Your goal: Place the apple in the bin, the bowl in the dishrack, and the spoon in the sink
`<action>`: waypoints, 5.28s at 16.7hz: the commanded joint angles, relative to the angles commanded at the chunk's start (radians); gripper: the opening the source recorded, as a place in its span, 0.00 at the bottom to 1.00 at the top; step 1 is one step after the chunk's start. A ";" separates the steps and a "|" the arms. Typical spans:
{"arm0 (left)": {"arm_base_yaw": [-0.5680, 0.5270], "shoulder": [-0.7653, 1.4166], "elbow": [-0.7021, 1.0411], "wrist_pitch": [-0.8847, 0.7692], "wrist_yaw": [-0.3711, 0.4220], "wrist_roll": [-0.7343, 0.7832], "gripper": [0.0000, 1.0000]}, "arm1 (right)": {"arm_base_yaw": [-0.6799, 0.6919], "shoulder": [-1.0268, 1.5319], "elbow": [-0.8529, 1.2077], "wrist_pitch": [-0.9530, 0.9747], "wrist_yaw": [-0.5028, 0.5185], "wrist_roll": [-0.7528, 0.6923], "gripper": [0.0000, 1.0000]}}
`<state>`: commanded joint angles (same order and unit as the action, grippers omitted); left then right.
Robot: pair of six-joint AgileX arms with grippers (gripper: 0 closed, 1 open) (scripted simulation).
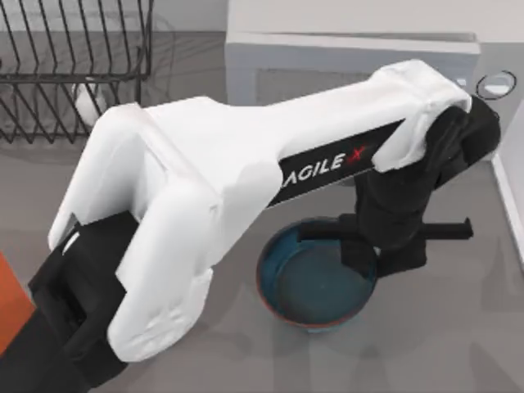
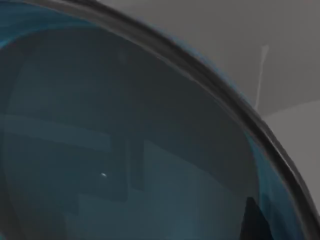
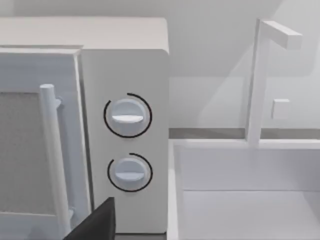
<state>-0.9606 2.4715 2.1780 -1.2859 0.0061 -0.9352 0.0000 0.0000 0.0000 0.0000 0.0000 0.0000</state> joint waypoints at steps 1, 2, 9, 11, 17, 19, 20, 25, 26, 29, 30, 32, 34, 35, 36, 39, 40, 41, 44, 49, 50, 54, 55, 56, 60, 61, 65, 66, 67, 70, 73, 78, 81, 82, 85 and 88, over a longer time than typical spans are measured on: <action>0.000 0.004 0.055 -0.048 0.000 -0.001 0.00 | 0.000 0.000 0.000 0.000 0.000 0.000 1.00; 0.000 0.008 0.119 -0.100 0.000 -0.001 0.00 | 0.000 0.000 0.000 0.000 0.000 0.000 1.00; -0.002 0.022 0.351 -0.318 0.000 0.005 0.00 | 0.000 0.000 0.000 0.000 0.000 0.000 1.00; -0.002 0.022 0.351 -0.318 0.000 0.005 0.00 | 0.000 0.000 0.000 0.000 0.000 0.000 1.00; 0.035 -0.084 0.264 -0.262 -0.008 0.038 0.00 | 0.000 0.000 0.000 0.000 0.000 0.000 1.00; 0.083 -0.198 0.185 -0.193 -0.011 0.075 0.00 | 0.000 0.000 0.000 0.000 0.000 0.000 1.00; 0.117 -0.270 0.138 -0.146 -0.012 0.100 0.00 | 0.000 0.000 0.000 0.000 0.000 0.000 1.00; 0.387 -0.732 -0.160 0.212 0.001 0.288 0.00 | 0.000 0.000 0.000 0.000 0.000 0.000 1.00; 0.453 -0.834 -0.230 0.298 0.010 0.336 0.00 | 0.000 0.000 0.000 0.000 0.000 0.000 1.00; 0.657 -1.122 -0.454 0.554 0.047 0.491 0.00 | 0.000 0.000 0.000 0.000 0.000 0.000 1.00; 0.724 -1.206 -0.533 0.634 0.062 0.546 0.00 | 0.000 0.000 0.000 0.000 0.000 0.000 1.00; 0.853 -1.352 -0.691 0.780 0.094 0.656 0.00 | 0.000 0.000 0.000 0.000 0.000 0.000 1.00; 0.967 -1.462 -0.837 0.901 0.128 0.762 0.00 | 0.000 0.000 0.000 0.000 0.000 0.000 1.00; 1.015 -1.503 -0.900 0.949 0.145 0.810 0.00 | 0.000 0.000 0.000 0.000 0.000 0.000 1.00; 1.056 -1.535 -0.954 0.988 0.162 0.853 0.00 | 0.000 0.000 0.000 0.000 0.000 0.000 1.00; 1.132 -1.578 -1.052 1.053 0.196 0.937 0.00 | 0.000 0.000 0.000 0.000 0.000 0.000 1.00; 1.141 -1.581 -1.063 1.060 0.200 0.947 0.00 | 0.000 0.000 0.000 0.000 0.000 0.000 1.00; 1.142 -1.581 -1.064 1.060 0.201 0.948 0.00 | 0.000 0.000 0.000 0.000 0.000 0.000 1.00; 1.142 -1.581 -1.064 1.060 0.201 0.948 0.00 | 0.000 0.000 0.000 0.000 0.000 0.000 1.00; 1.133 -1.508 -1.067 1.127 0.191 0.951 0.00 | 0.000 0.000 0.000 0.000 0.000 0.000 1.00; 1.129 -1.465 -1.071 1.169 0.187 0.951 0.00 | 0.000 0.000 0.000 0.000 0.000 0.000 1.00; 1.106 -1.235 -1.102 1.433 0.163 0.950 0.00 | 0.000 0.000 0.000 0.000 0.000 0.000 1.00; 1.099 -1.171 -1.113 1.516 0.157 0.949 0.00 | 0.000 0.000 0.000 0.000 0.000 0.000 1.00; 1.090 -1.108 -1.126 1.602 0.150 0.948 0.00 | 0.000 0.000 0.000 0.000 0.000 0.000 1.00; 1.056 -0.880 -1.187 1.919 0.123 0.947 0.00 | 0.000 0.000 0.000 0.000 0.000 0.000 1.00; 1.049 -0.834 -1.204 1.978 0.117 0.948 0.00 | 0.000 0.000 0.000 0.000 0.000 0.000 1.00; 1.028 -0.721 -1.252 2.110 0.100 0.951 0.00 | 0.000 0.000 0.000 0.000 0.000 0.000 1.00; 1.027 -0.716 -1.254 2.116 0.099 0.951 0.00 | 0.000 0.000 0.000 0.000 0.000 0.000 1.00; 1.027 -0.716 -1.254 2.116 0.099 0.951 0.00 | 0.000 0.000 0.000 0.000 0.000 0.000 1.00; 1.027 -0.716 -1.254 2.116 0.099 0.951 0.00 | 0.000 0.000 0.000 0.000 0.000 0.000 1.00; 1.027 -0.716 -1.254 2.116 0.099 0.951 0.23 | 0.000 0.000 0.000 0.000 0.000 0.000 1.00; 1.027 -0.716 -1.254 2.116 0.099 0.951 0.60 | 0.000 0.000 0.000 0.000 0.000 0.000 1.00; 1.027 -0.716 -1.254 2.116 0.099 0.951 0.83 | 0.000 0.000 0.000 0.000 0.000 0.000 1.00; 1.027 -0.716 -1.254 2.116 0.099 0.951 0.90 | 0.000 0.000 0.000 0.000 0.000 0.000 1.00; 1.027 -0.716 -1.254 2.116 0.099 0.951 1.00 | 0.000 0.000 0.000 0.000 0.000 0.000 1.00; 1.027 -0.716 -1.254 2.116 0.099 0.951 1.00 | 0.000 0.000 0.000 0.000 0.000 0.000 1.00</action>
<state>0.0667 1.7555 0.9237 0.8304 0.1056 0.0157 0.0000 0.0000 0.0000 0.0000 0.0000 0.0000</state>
